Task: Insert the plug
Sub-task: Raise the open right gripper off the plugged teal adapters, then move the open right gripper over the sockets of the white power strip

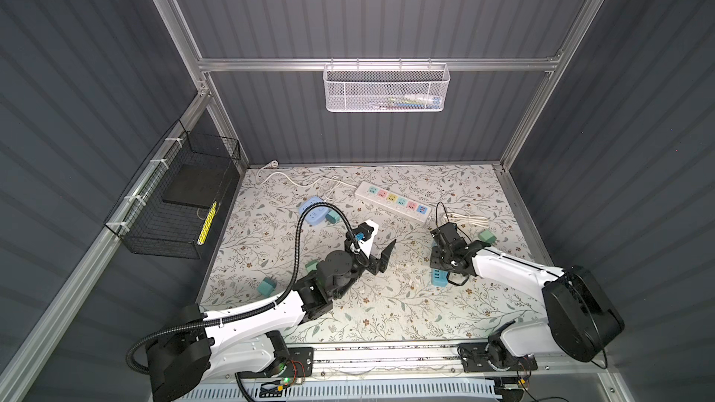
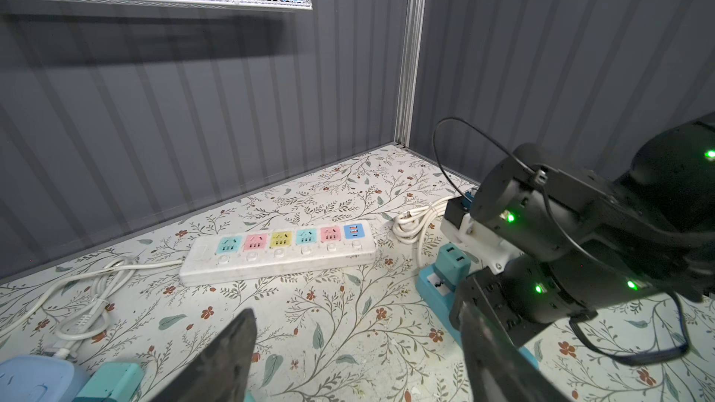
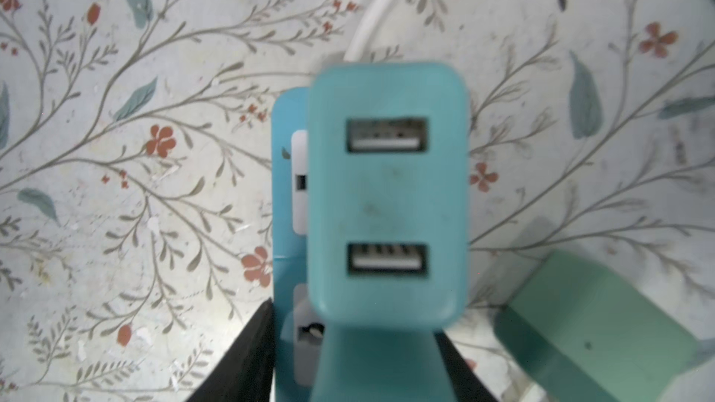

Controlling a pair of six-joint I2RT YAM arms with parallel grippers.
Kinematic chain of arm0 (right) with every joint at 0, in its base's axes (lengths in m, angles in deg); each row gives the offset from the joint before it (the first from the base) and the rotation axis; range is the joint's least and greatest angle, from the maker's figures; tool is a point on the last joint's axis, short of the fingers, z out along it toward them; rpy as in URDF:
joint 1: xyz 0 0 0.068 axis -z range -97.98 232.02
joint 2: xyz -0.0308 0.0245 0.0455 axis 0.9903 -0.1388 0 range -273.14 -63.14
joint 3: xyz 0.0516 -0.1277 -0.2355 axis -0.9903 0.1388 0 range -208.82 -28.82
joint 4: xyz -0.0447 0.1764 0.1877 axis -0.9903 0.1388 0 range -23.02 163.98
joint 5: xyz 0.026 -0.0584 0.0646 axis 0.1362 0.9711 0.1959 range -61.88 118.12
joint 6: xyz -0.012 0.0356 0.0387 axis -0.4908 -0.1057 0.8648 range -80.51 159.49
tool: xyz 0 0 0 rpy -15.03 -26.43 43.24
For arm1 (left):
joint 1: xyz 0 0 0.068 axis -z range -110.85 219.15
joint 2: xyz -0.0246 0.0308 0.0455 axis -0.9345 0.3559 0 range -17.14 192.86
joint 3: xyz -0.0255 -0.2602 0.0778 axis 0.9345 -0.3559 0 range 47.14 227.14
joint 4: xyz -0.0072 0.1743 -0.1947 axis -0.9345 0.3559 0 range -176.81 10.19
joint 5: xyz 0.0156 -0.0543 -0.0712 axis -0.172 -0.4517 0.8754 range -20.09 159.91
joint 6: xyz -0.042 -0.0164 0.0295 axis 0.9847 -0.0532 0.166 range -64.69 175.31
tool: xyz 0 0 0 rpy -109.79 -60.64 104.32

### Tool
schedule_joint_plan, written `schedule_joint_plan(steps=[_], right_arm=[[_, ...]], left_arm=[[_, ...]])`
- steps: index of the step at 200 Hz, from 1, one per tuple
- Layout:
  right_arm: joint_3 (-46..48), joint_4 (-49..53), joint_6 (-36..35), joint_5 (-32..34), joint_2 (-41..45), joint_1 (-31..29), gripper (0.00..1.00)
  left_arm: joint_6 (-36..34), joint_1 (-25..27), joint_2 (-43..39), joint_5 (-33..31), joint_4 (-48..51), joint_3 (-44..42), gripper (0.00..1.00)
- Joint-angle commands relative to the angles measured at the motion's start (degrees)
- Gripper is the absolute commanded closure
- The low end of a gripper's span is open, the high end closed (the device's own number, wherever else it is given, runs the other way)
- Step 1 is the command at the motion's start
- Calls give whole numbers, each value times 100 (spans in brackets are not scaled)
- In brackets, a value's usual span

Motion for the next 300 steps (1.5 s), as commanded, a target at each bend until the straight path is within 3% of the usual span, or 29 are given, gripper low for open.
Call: schedule_joint_plan(steps=[1,119,175,213,244,300], right_arm=[[-388,-165,-456,-28,-199,362,52],[-2330,19,-999,-799,-2065,1828,53],[-2749,91,-1134,-991,-2436,2108,47],[-2938,215,-1193,-967,-2406,2105,34],[-2855,519,-1230,-974,-1794,2094,25],[-2836,712,-1301,-679,-1286,2174,24]], left_arm=[[-138,7,-22,-172,51,7,17],[-279,6,-400,-461,474,74,17],[-340,11,-439,-593,506,71,17],[-367,7,-505,-608,589,88,17],[-350,11,-667,-628,658,49,17],[-297,8,-714,-553,687,70,17]])
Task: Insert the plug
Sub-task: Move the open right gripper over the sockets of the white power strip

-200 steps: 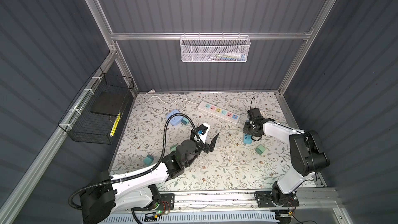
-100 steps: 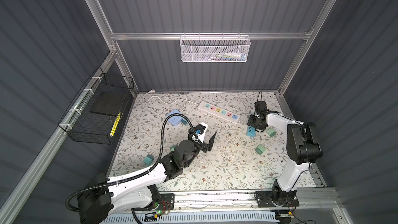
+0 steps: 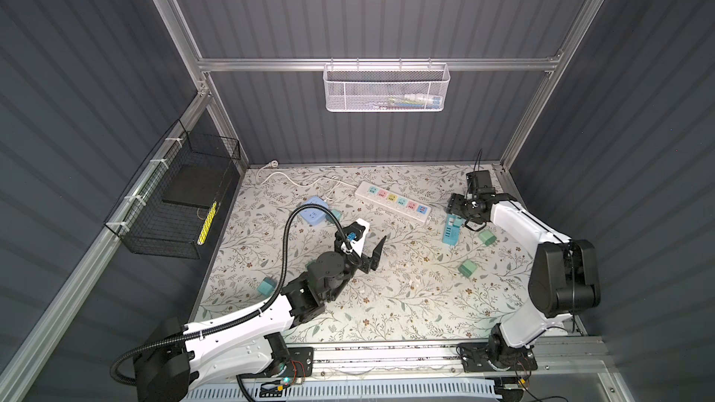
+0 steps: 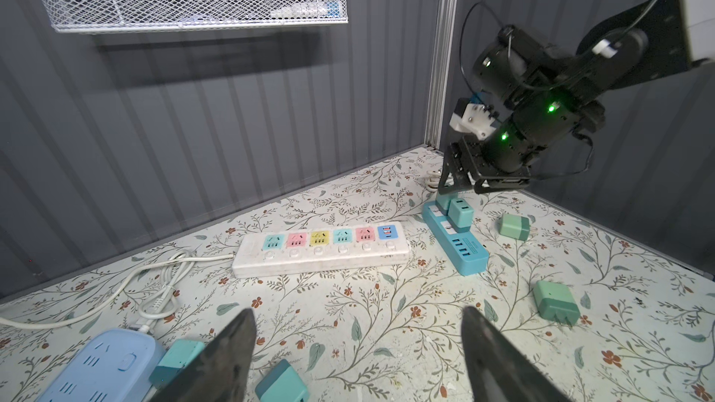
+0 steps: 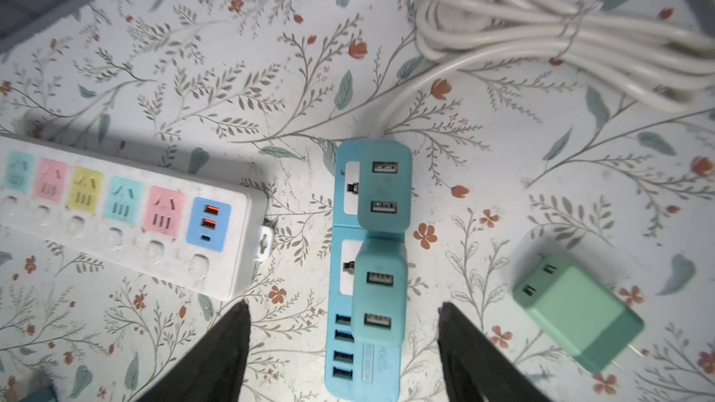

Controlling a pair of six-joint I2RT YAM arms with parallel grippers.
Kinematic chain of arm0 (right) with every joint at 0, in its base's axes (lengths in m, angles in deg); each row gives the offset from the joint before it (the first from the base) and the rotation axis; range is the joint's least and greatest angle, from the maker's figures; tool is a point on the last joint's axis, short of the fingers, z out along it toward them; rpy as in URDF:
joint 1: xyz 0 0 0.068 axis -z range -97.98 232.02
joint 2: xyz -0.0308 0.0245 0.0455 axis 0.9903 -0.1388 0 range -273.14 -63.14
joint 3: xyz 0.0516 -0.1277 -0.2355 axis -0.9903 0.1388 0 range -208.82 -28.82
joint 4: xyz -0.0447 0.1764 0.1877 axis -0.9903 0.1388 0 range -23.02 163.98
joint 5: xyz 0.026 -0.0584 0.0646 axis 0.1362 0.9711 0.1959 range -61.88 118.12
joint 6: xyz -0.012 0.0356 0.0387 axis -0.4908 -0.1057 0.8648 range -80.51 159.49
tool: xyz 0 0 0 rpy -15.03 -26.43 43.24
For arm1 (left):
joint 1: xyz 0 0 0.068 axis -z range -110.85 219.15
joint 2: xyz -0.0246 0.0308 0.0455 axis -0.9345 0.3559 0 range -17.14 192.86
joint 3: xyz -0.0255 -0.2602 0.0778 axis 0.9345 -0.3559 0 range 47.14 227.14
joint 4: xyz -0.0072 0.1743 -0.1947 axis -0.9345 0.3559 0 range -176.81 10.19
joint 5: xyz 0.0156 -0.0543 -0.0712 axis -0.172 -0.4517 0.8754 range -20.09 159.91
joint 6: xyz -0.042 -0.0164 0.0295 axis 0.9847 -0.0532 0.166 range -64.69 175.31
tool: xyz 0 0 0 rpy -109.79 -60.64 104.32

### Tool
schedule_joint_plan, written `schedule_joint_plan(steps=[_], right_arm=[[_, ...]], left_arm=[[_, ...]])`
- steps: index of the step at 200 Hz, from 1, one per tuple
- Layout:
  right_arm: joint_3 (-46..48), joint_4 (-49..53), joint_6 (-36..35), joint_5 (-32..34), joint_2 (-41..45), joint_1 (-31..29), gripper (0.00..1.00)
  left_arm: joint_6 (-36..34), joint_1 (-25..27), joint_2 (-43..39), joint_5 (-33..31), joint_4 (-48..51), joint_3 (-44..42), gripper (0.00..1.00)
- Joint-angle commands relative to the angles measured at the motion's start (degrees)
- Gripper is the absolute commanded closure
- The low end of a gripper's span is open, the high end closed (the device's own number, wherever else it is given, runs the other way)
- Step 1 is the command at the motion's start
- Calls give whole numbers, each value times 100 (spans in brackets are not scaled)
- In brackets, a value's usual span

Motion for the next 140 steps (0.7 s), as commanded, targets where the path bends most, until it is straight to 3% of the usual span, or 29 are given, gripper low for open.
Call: schedule_joint_plan(steps=[1,38,75,111,140], right_arm=[[-52,294,-98,220,-73,87,24],[-173,107,-412,-483,-151,-68,29],[-1030,379,-885,-746,-805,-634,17],[-1972,607,-779,-1372,-1780,-664,8],[-2760,725,-693,-1469,-2511,-653,3]], left_arm=[[-35,7,-70,-40,46,66,17],[-13,7,-56,-104,130,103,17],[86,6,42,-226,153,147,15],[265,11,96,-579,374,237,12],[409,2,9,-770,567,185,10]])
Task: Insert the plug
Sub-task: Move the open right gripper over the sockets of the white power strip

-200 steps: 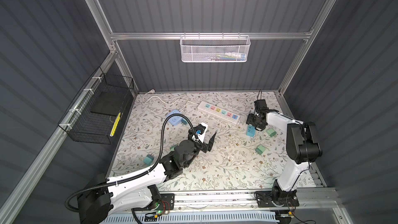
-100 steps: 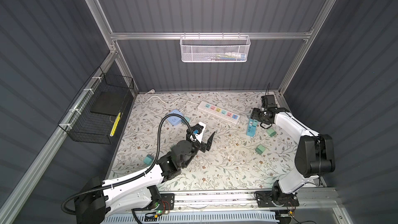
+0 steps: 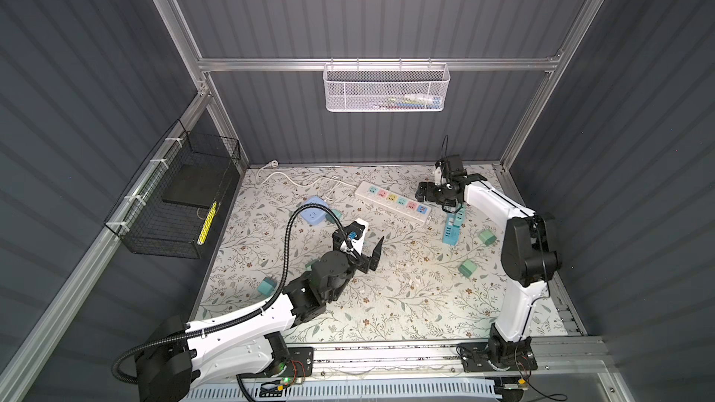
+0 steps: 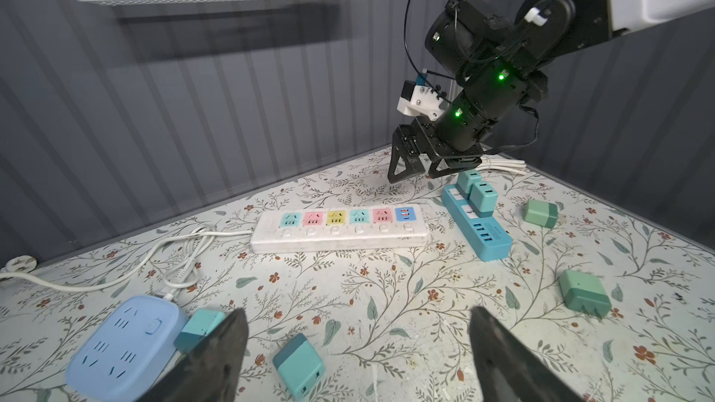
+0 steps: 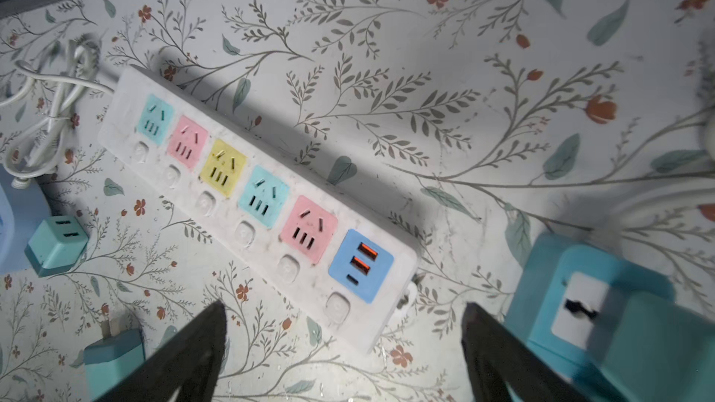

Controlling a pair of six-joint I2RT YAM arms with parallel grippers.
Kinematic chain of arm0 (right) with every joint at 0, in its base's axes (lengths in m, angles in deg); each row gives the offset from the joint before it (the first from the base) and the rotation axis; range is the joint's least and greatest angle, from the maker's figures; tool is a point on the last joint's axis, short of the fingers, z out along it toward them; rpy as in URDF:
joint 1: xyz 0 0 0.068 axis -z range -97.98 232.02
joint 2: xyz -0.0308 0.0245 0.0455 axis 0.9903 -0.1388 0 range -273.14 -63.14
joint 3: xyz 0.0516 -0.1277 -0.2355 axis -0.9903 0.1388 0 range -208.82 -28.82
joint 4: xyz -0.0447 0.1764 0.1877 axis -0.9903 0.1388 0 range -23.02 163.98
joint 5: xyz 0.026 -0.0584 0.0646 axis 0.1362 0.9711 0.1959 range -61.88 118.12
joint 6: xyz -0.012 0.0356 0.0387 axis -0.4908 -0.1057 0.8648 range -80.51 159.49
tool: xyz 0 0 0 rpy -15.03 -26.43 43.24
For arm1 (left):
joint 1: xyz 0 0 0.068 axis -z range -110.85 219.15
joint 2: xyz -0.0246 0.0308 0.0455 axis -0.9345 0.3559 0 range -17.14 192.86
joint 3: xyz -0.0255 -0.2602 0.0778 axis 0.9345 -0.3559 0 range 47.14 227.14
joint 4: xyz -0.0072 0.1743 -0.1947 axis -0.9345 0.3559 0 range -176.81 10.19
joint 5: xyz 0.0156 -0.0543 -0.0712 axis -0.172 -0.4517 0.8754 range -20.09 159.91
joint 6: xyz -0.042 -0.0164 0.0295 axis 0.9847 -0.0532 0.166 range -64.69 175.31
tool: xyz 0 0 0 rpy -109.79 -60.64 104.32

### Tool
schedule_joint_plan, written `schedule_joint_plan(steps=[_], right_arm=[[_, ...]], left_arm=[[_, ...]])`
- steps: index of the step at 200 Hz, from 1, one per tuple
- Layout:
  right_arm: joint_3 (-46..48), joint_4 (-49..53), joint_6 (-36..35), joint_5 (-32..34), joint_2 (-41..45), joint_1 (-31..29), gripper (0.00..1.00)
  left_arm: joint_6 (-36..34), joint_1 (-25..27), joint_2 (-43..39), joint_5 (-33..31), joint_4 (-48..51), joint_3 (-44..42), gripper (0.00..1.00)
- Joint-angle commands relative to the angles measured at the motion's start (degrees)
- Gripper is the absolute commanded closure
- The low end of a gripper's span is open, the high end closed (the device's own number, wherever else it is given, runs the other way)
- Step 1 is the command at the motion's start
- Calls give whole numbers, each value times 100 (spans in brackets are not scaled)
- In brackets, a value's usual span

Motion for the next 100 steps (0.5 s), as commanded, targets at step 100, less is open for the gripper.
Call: schedule_joint_plan(steps=[100], right_arm=[[-1250,409,-438,-1668,-1527,-412,1]], left_arm=[[365,-11,-501,-571,676,-10,9]])
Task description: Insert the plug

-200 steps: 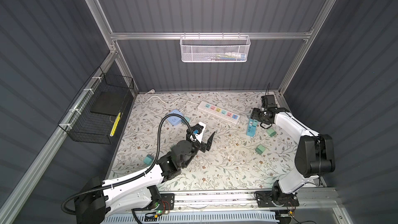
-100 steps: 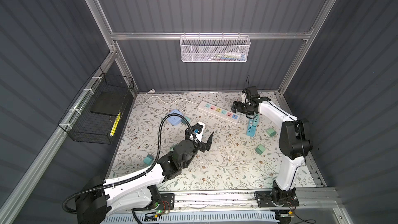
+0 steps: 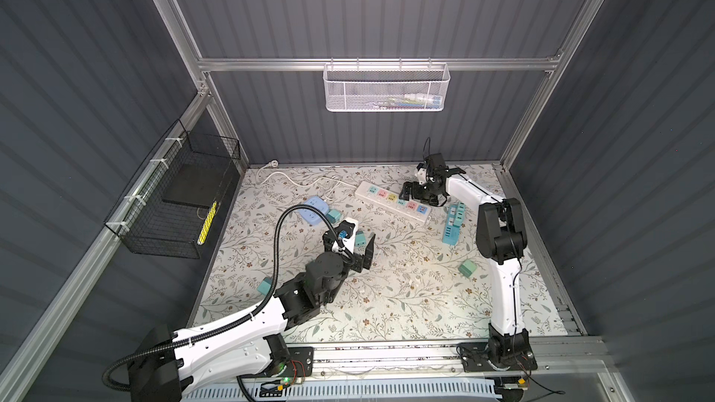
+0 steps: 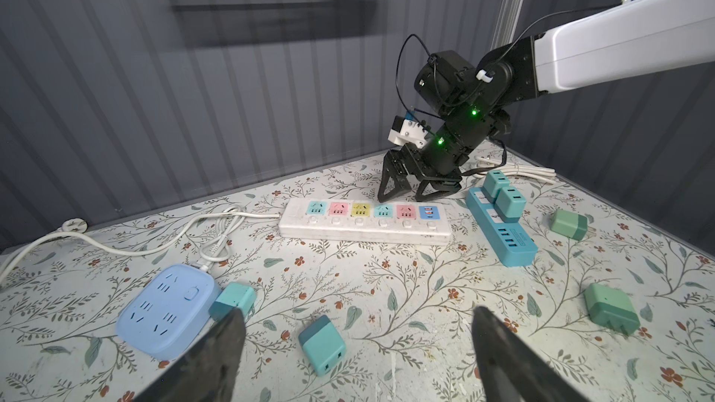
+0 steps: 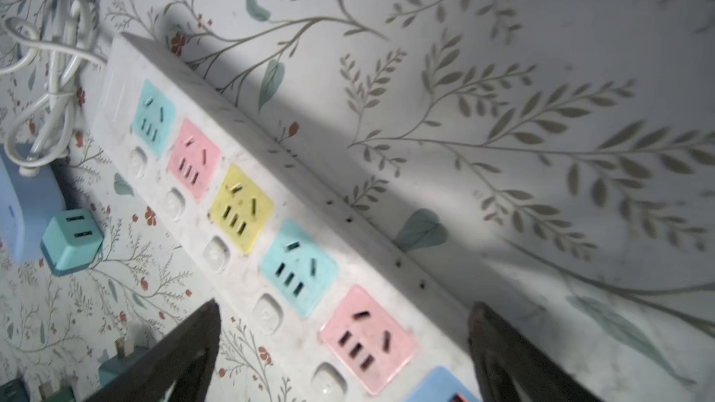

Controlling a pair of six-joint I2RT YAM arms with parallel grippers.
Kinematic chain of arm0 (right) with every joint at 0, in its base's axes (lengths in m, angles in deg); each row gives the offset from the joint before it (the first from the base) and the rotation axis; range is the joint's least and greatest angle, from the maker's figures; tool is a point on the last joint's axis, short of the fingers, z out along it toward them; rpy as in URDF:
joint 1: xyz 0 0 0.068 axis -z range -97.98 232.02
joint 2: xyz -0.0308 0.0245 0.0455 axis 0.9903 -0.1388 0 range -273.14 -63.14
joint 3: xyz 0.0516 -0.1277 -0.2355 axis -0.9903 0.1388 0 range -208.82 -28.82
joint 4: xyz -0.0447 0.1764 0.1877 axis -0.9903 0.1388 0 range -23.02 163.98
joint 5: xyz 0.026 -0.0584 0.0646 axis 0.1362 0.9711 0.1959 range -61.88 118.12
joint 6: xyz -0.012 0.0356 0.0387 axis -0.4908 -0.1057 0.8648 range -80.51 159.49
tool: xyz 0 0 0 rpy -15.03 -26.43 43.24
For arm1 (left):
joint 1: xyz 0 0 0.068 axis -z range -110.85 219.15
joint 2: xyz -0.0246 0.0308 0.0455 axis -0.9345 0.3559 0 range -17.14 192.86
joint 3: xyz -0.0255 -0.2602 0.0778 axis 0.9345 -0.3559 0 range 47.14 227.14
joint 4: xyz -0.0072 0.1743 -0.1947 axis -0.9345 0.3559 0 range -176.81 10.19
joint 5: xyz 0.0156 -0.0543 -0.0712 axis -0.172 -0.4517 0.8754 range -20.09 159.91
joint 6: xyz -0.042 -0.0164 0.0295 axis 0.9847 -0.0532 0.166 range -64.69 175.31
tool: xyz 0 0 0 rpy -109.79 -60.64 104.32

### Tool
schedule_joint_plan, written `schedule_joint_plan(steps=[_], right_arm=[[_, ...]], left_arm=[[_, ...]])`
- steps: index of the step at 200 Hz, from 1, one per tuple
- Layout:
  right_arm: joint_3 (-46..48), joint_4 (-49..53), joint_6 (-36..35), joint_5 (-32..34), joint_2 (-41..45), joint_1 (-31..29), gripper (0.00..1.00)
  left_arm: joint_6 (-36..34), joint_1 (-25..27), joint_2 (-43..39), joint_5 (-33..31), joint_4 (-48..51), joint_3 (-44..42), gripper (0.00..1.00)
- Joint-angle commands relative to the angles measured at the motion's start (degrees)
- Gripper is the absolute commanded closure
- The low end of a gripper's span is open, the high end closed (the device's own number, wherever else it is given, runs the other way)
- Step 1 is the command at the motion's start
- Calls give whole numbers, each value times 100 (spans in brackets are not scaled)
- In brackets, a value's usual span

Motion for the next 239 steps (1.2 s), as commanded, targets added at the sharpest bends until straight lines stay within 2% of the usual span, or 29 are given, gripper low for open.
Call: schedule_joint_plan(steps=[1,27,38,44,56,81,133,154,171,211,239], right_arm=[[304,-49,-262,-572,84,-212,1],[677,-93,-259,-677,219,-387,1],[878,-137,-230,-520,335,-537,1],[936,-102,-248,-363,400,-649,1],[965,54,-238,469,483,-900,1],[1002,256,-439,1601,583,-1373,1],[539,691,-834,2379,126,-1816,1],[584,633,-854,2746,139,-1960,6],[829,376,-792,2849,290,-2012,11],[1527,-169,-461,2610,787,-2020,23],[2083,-287,-200,2512,1200,-2069,25]], left_arm=[[96,-11,-66,-134,134,-12,9],[86,-11,-123,-134,127,-34,9],[95,-11,-161,-126,130,-66,9],[100,-11,-184,-125,118,-83,9],[122,-11,-227,-131,100,-126,9],[153,-11,-326,-128,138,-164,9],[155,-11,-529,-127,246,-190,9],[169,-7,-592,-151,335,-173,9],[168,-11,-637,-178,353,-187,9],[135,-11,-665,-196,399,-148,9],[177,-11,-663,-179,394,-155,9]])
